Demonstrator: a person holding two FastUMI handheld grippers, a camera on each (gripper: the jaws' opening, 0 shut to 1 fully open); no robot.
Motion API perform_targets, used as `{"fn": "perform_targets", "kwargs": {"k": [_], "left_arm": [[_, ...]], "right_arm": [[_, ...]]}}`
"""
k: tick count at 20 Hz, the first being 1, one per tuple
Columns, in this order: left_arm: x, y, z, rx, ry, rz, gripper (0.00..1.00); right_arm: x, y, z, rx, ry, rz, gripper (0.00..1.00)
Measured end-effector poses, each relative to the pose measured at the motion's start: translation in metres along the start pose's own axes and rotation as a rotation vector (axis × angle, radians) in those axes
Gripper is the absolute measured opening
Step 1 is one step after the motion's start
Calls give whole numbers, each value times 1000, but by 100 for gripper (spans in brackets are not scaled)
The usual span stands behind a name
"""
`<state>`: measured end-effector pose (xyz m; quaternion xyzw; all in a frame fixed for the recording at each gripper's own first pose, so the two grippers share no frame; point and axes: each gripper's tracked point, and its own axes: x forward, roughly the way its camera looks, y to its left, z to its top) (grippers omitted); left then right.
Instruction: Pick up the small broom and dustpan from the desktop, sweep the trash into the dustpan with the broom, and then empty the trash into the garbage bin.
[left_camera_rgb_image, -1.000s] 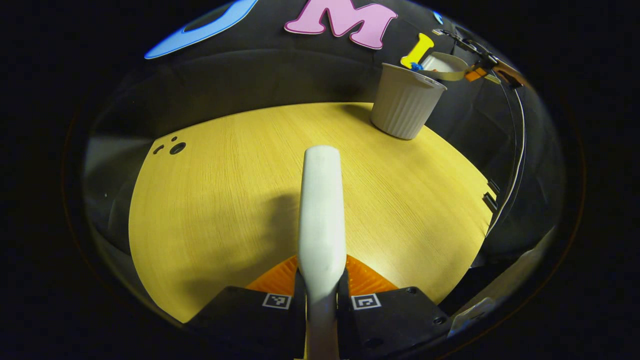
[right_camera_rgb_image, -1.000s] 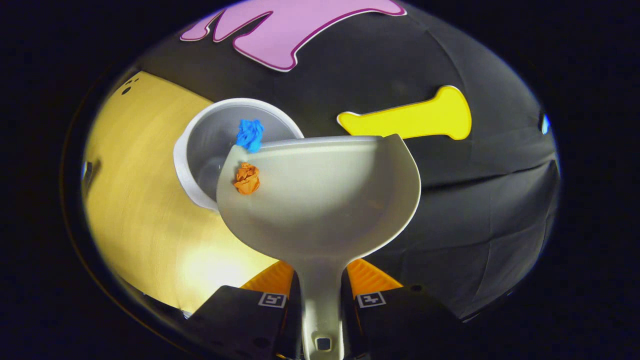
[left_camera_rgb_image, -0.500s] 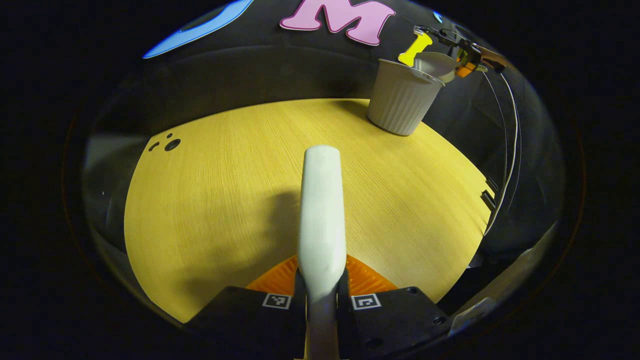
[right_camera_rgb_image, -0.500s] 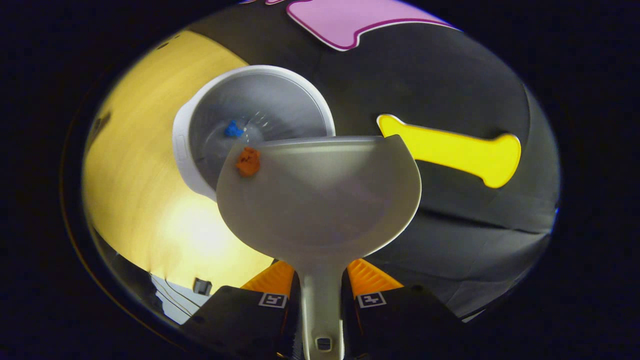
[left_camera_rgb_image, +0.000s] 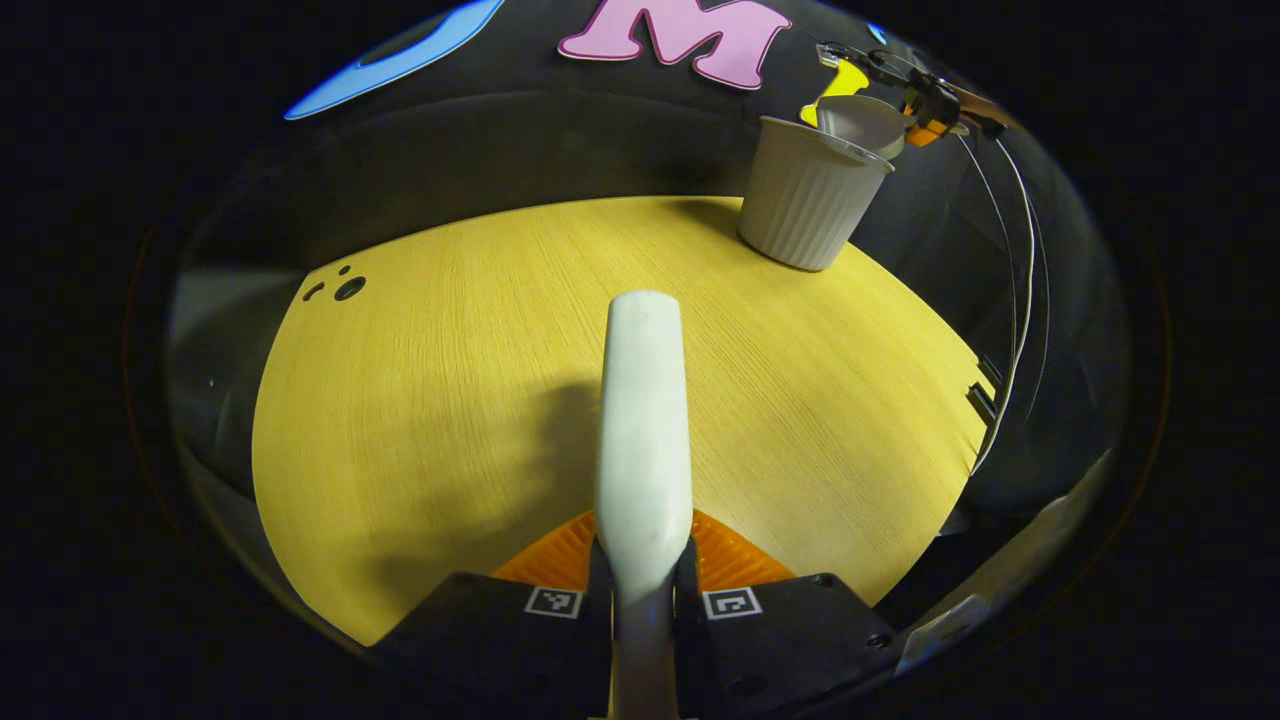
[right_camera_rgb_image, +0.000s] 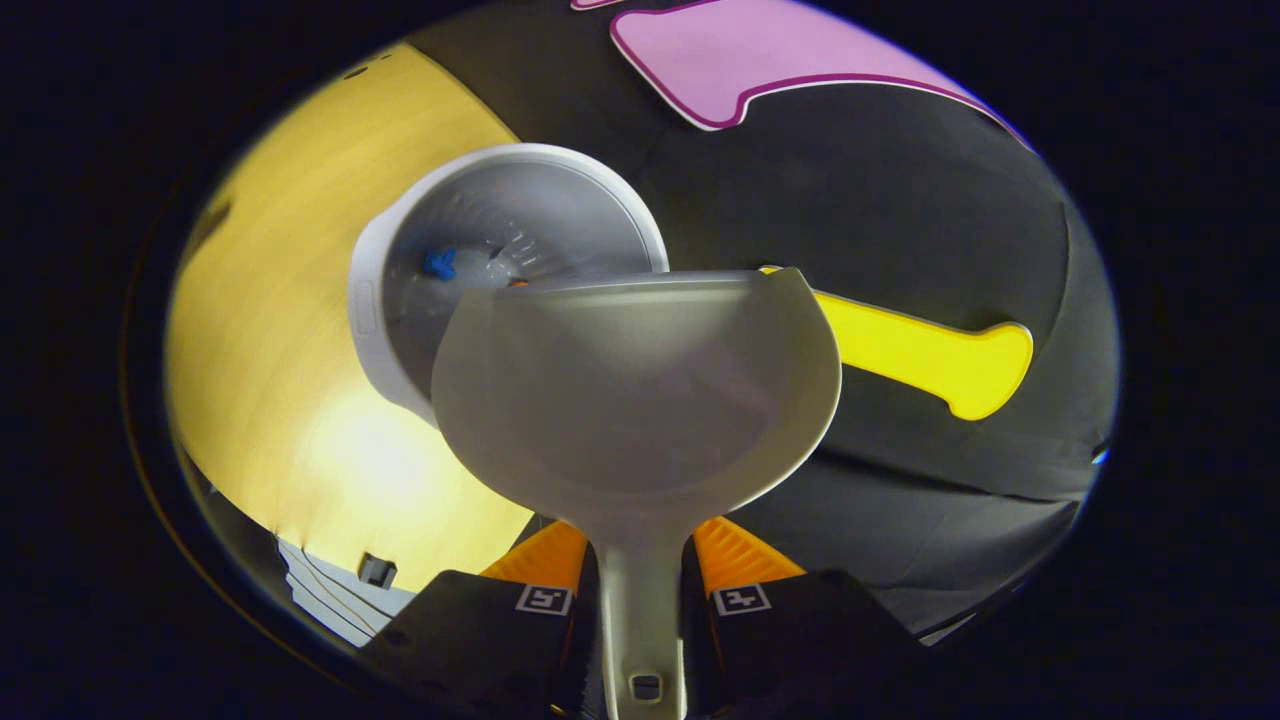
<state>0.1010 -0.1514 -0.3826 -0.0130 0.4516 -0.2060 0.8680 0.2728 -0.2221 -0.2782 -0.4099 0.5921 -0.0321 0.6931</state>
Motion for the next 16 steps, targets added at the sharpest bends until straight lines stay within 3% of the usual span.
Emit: {"fn": "perform_targets", "kwargs": {"k": [6,10,16], "left_arm": [[-8,-6,4,22,-8,18,29],[-14,-8,8,21,-11,25,31],[-20,-7,10,2,-14,46,29]], "right_arm": [[-22,-4,-19,301,-150,47,36],[-55,15,-29,526,-288,153,36],[-90,81,-34,618,-393,267,36]]}}
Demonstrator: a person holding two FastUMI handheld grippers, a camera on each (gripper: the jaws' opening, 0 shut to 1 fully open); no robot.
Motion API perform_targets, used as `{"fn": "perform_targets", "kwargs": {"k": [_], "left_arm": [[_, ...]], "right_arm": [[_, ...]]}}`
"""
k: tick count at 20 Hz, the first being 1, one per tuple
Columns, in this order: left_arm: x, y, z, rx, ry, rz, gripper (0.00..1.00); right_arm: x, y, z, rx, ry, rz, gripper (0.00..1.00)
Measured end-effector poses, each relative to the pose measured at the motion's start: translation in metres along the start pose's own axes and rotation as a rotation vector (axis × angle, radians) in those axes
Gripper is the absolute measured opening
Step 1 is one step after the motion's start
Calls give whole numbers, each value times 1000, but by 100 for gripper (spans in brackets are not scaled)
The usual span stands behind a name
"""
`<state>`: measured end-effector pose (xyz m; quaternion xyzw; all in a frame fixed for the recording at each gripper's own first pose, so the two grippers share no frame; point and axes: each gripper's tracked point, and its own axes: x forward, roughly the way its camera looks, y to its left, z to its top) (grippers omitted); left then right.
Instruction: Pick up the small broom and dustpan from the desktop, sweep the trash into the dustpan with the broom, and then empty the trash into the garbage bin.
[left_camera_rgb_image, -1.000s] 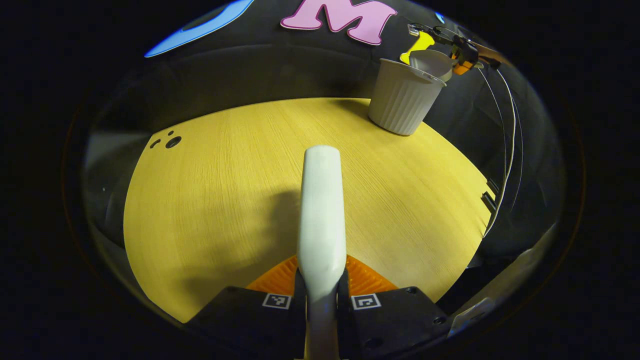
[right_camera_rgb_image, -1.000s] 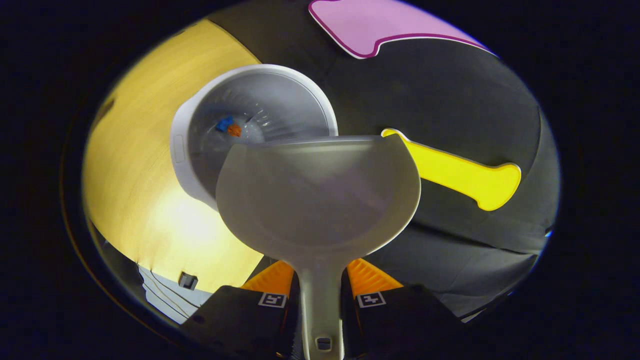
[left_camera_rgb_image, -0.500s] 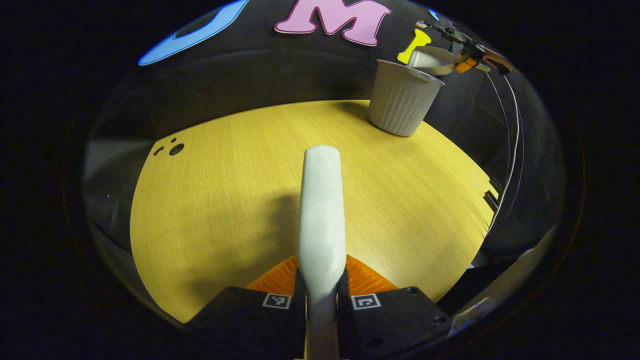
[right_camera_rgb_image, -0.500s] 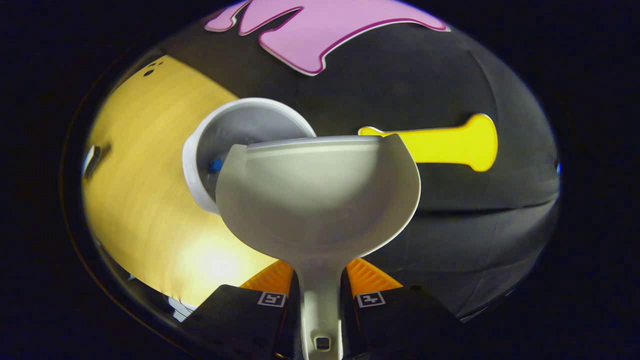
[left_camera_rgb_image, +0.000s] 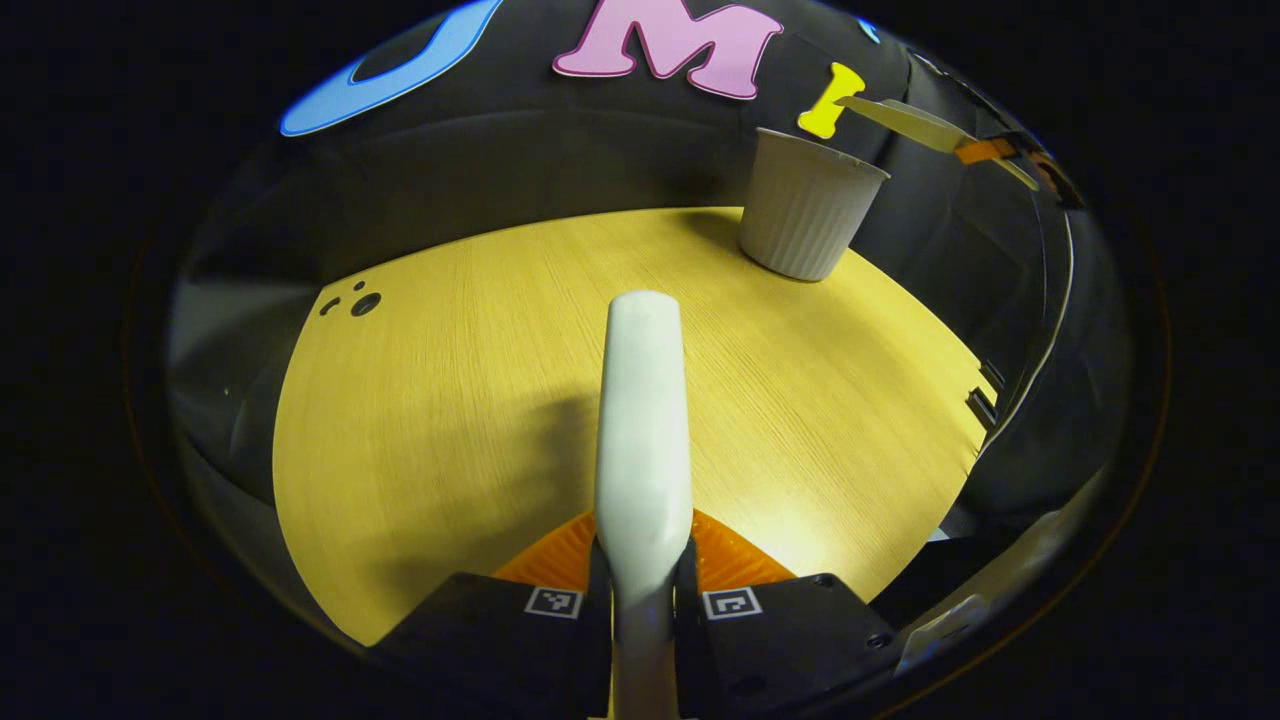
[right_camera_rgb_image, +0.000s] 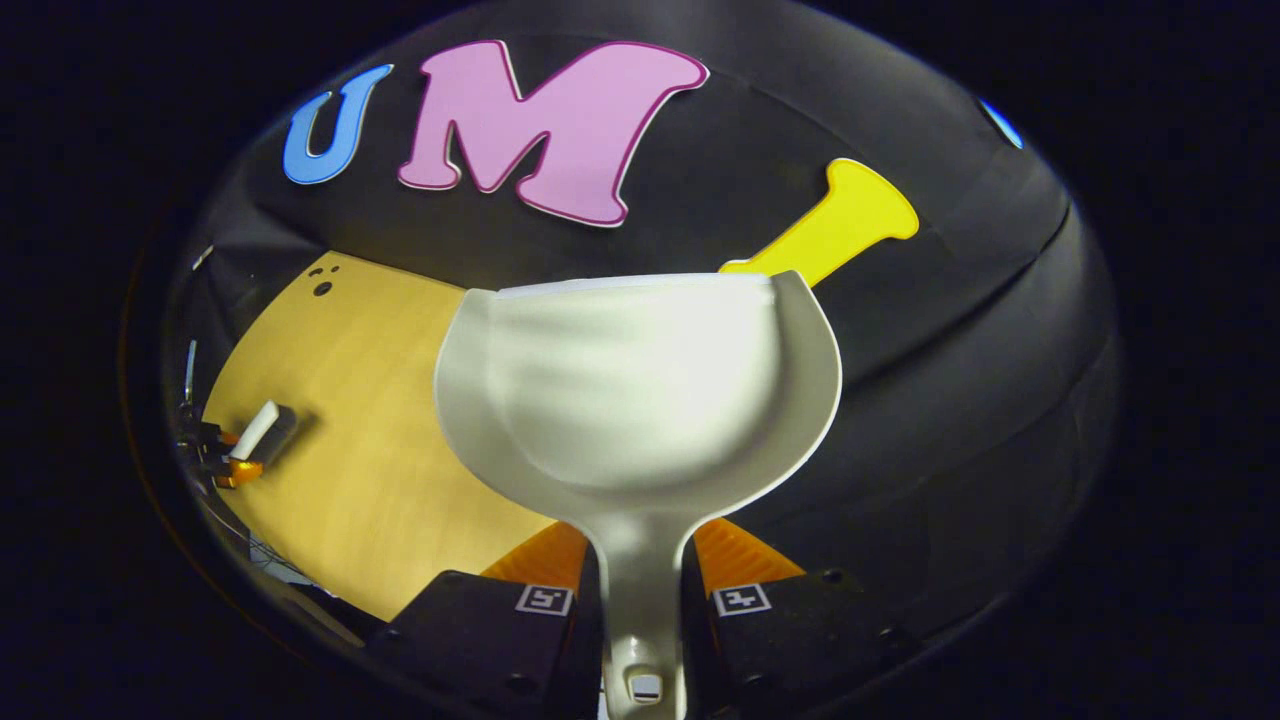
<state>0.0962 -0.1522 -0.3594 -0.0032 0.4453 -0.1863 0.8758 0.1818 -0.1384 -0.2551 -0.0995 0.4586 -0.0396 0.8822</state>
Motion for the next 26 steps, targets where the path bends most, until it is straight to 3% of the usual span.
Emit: {"fn": "perform_targets", "kwargs": {"k": [5,12,19,26], "left_arm": [[1,0,1,-19,4,22,29],[15,-3,9,-50,3,66,29],[41,-7,3,-43,38,116,31],[70,-17,-3,-2,83,129,29]], "right_arm": [[-20,86,-56,17,23,157,36],[14,198,-147,30,136,345,36],[78,235,-210,-14,199,356,39],[113,254,-229,-35,221,385,36]]}}
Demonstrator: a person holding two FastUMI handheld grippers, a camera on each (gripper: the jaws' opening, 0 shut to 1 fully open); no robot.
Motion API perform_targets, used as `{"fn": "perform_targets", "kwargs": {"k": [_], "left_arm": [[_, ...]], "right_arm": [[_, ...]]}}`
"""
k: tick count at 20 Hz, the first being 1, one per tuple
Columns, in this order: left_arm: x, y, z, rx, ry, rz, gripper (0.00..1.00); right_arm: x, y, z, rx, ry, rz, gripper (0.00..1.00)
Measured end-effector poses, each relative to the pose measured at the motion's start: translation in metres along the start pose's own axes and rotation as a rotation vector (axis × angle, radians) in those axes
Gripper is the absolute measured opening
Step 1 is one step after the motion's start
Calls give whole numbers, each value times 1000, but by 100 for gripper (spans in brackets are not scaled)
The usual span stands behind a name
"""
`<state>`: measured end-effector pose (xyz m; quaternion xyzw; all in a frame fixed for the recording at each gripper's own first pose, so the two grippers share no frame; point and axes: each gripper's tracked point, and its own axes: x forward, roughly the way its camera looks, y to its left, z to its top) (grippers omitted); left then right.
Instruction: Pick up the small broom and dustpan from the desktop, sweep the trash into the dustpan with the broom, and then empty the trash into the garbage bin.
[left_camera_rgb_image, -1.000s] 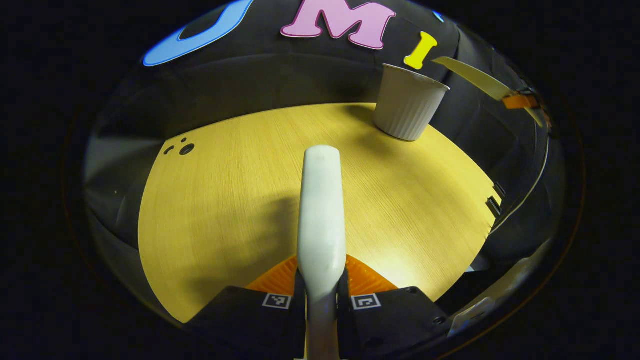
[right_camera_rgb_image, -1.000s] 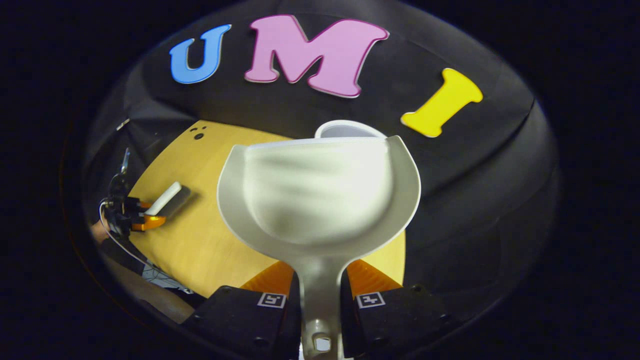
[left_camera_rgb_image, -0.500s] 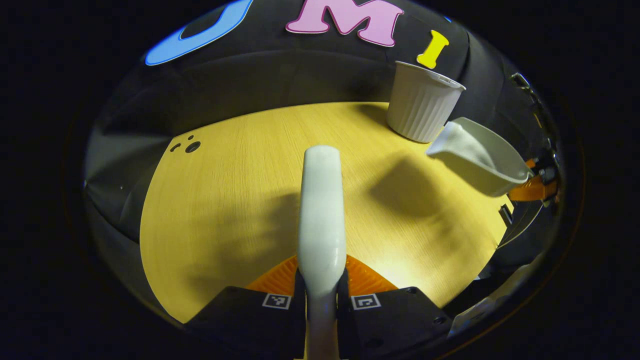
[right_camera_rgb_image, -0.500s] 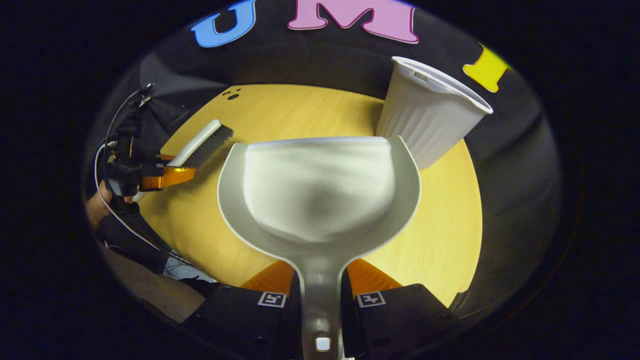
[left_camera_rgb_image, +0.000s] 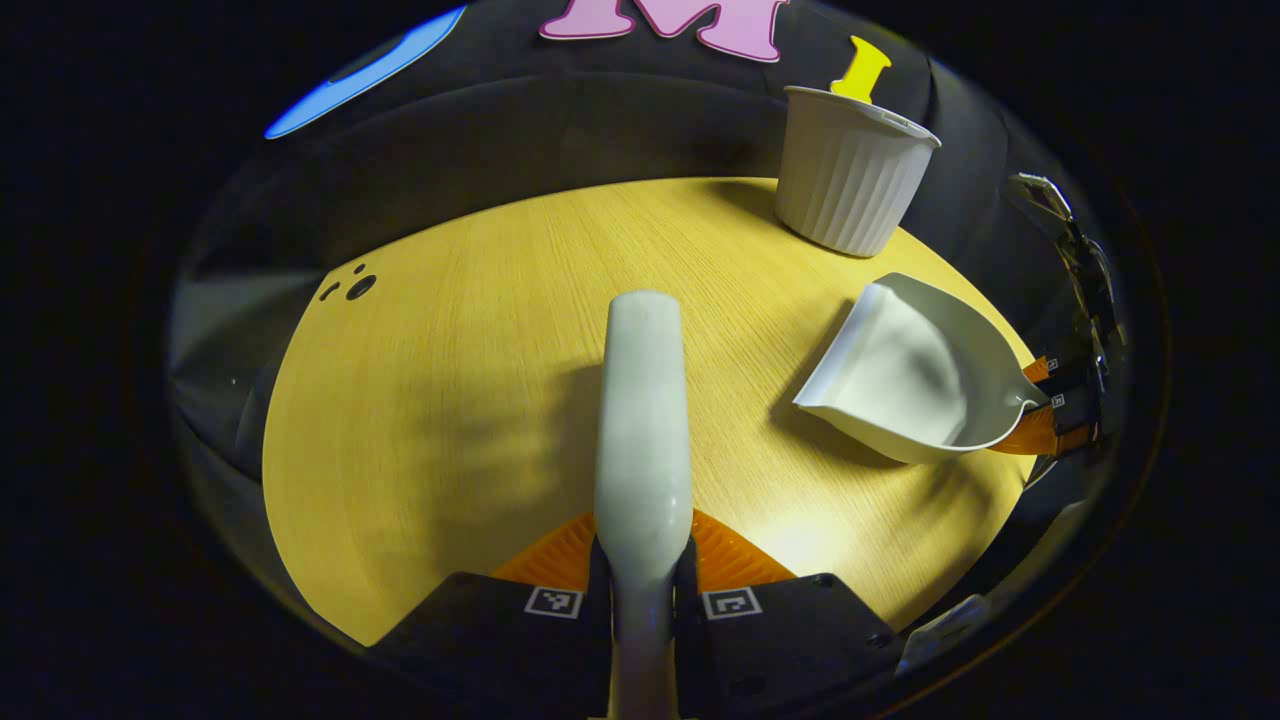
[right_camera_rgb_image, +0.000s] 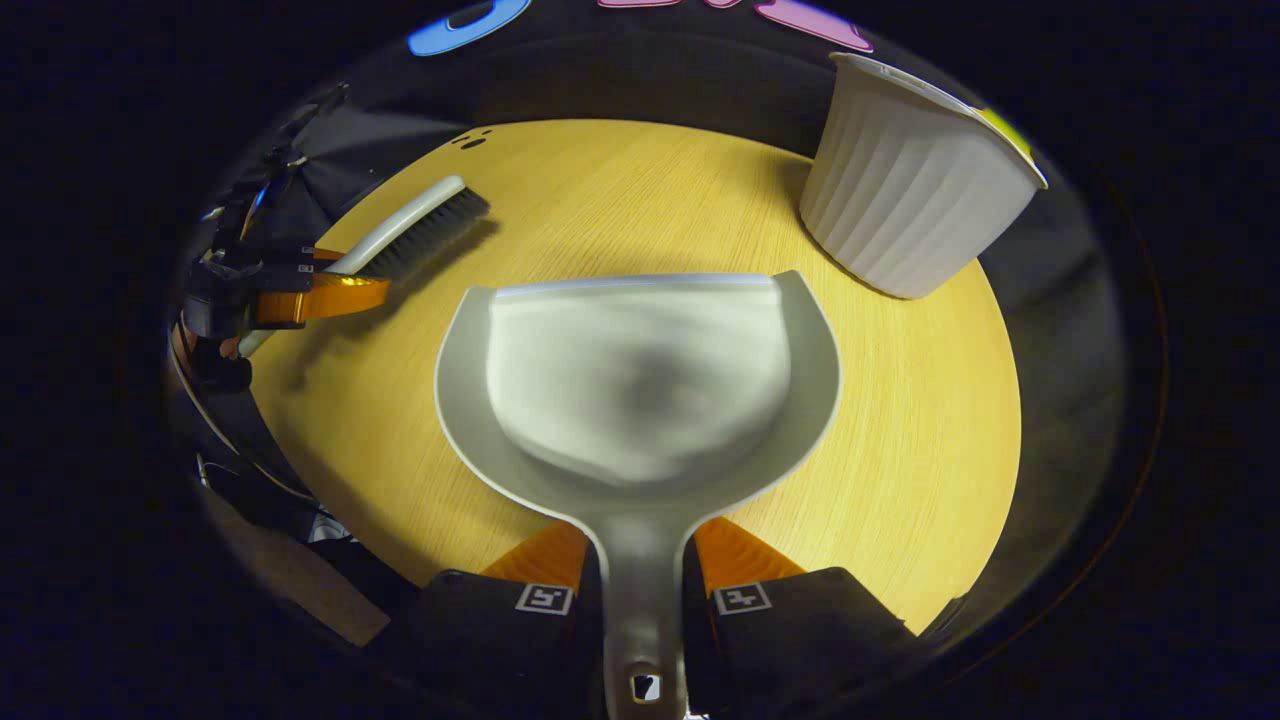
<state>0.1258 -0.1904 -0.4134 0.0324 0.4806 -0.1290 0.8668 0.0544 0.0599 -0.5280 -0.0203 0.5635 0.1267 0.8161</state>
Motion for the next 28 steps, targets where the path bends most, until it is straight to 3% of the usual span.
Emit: {"fn": "perform_targets", "kwargs": {"k": [5,11,12,15,19,20,22,28], "left_arm": [[20,10,-4,33,39,62,32],[20,13,-15,17,74,51,37],[18,14,-13,15,66,54,35],[5,16,-11,36,44,72,42],[-22,12,-5,52,-6,86,38],[-32,11,-1,51,-30,85,43],[-51,7,4,32,-73,74,43],[-125,5,51,-45,-256,75,42]], "right_arm": [[16,0,-5,12,17,1,36],[13,3,-7,68,25,29,41],[11,3,-6,72,21,32,36],[8,6,-10,85,17,43,41],[-28,3,-3,74,-28,28,42],[-40,4,1,73,-49,26,42],[-66,6,11,80,-97,17,43],[-140,25,65,86,-307,13,43]]}}
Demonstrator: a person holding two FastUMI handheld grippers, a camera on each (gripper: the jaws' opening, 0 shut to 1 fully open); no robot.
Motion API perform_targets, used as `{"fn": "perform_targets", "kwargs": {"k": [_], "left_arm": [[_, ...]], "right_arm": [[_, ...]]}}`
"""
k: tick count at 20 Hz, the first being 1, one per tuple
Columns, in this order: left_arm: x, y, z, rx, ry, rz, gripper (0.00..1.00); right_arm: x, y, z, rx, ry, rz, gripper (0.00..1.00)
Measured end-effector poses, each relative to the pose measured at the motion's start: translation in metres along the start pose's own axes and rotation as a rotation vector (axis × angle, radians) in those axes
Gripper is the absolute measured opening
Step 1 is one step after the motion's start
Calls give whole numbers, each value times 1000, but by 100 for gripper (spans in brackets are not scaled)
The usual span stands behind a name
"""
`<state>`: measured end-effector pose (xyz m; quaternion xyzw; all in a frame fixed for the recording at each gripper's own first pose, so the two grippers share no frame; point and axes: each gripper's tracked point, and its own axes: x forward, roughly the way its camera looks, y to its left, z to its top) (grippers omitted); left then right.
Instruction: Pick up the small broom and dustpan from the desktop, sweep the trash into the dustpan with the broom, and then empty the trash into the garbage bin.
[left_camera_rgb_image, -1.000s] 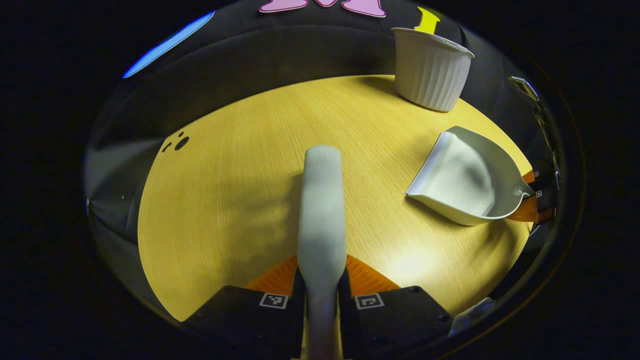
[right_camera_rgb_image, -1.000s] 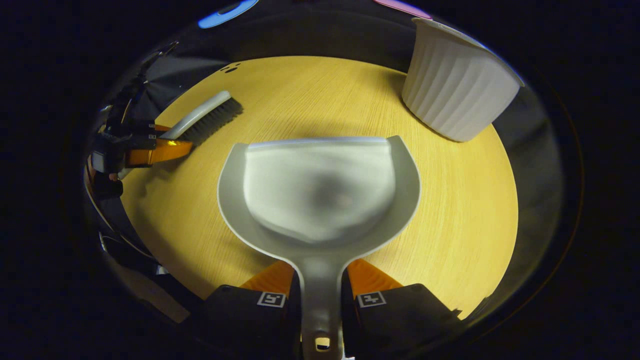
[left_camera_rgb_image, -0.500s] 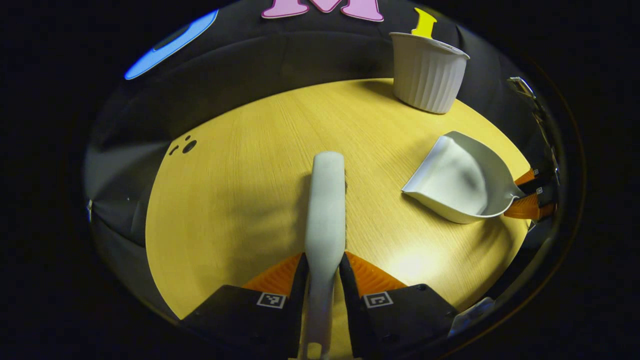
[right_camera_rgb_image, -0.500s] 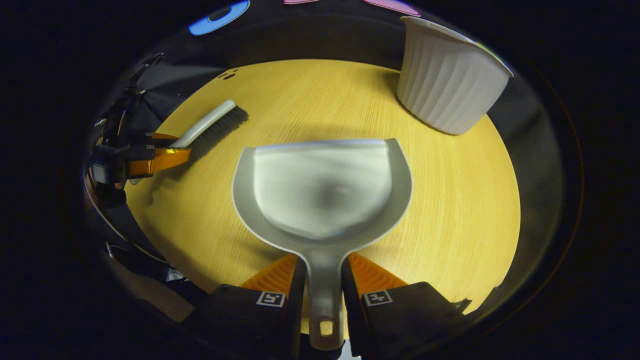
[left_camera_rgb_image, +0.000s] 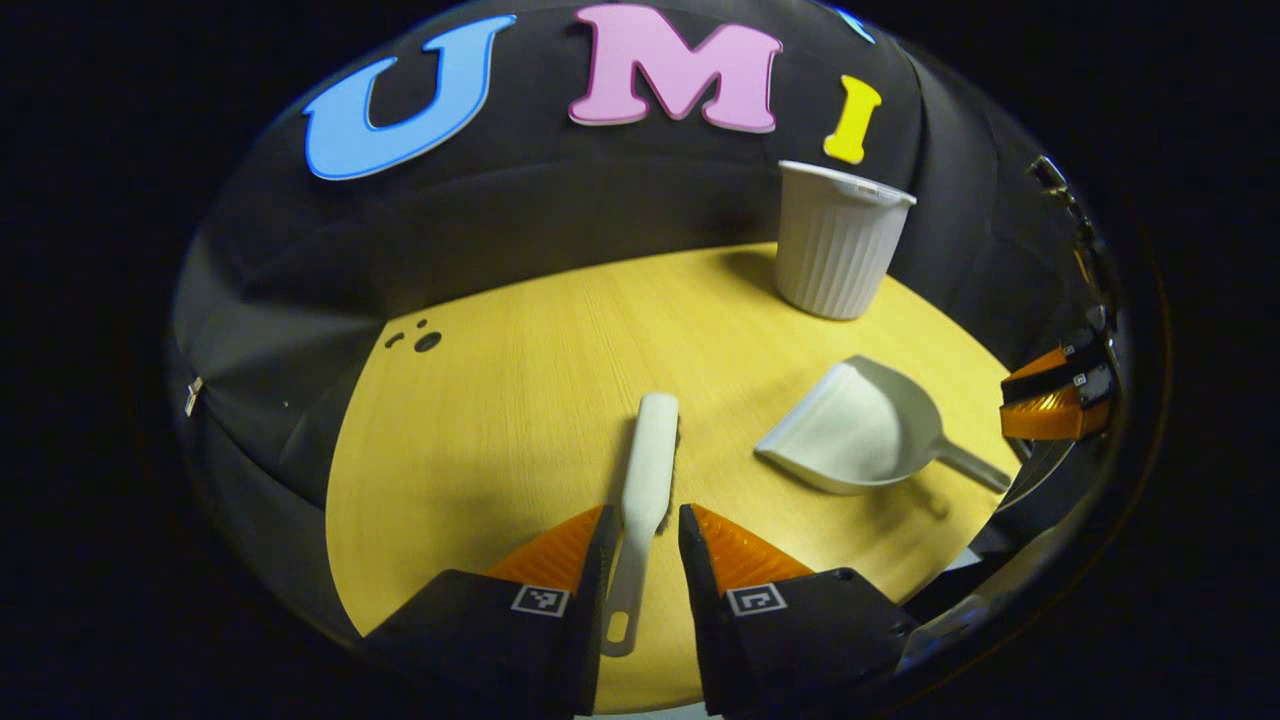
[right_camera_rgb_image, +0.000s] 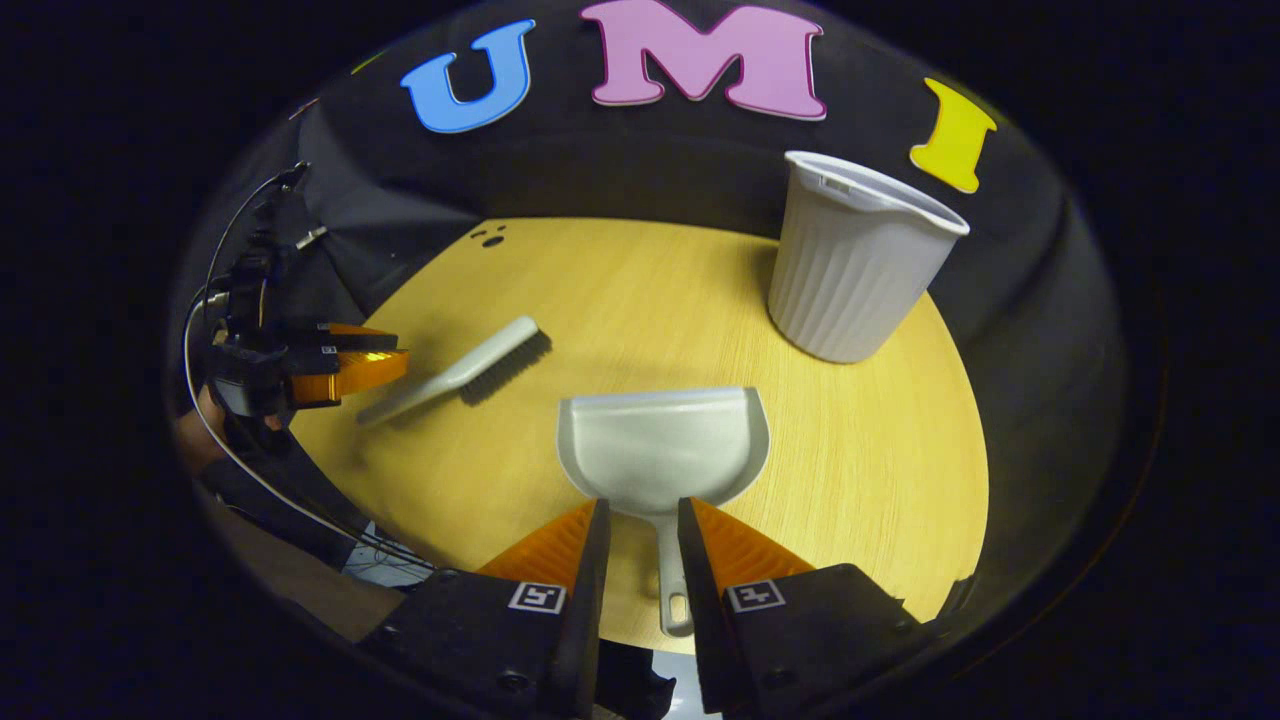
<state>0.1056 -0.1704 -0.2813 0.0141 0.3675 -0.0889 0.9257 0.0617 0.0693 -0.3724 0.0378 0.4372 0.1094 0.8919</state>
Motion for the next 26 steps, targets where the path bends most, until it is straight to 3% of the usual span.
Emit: {"fn": "perform_targets", "kwargs": {"k": [2,4,8,11,12,15,26], "left_arm": [[-17,0,29,-9,-85,5,42],[-35,-2,55,-5,-163,4,43],[-63,-12,96,-16,-295,-11,43],[-82,-20,111,-43,-360,-7,42],[-87,-22,115,-48,-373,-4,42],[-93,-32,117,-48,-381,5,42],[-99,-48,121,-94,-398,146,42]], "right_arm": [[-17,5,26,-12,-78,-17,39],[-33,10,59,-22,-189,-44,43],[-59,9,102,-52,-359,-113,40],[-69,7,112,-32,-396,-110,36],[-71,3,114,-25,-406,-105,40],[-73,-13,123,-13,-443,-97,40],[-80,-57,125,-34,-485,-2,40]]}}
